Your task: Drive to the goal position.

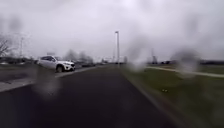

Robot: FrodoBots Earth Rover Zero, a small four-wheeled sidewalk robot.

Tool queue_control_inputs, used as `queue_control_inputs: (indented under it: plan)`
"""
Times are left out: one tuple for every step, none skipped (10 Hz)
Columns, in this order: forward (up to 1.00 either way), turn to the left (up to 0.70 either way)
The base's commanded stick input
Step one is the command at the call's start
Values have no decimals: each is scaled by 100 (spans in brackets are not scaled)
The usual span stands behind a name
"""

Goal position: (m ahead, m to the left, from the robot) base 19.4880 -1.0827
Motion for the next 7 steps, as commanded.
queue_control_inputs:
  plan:
    - [100,0]
    - [100,0]
    - [100,0]
    - [100,0]
    - [100,0]
    - [100,0]
    - [100,0]
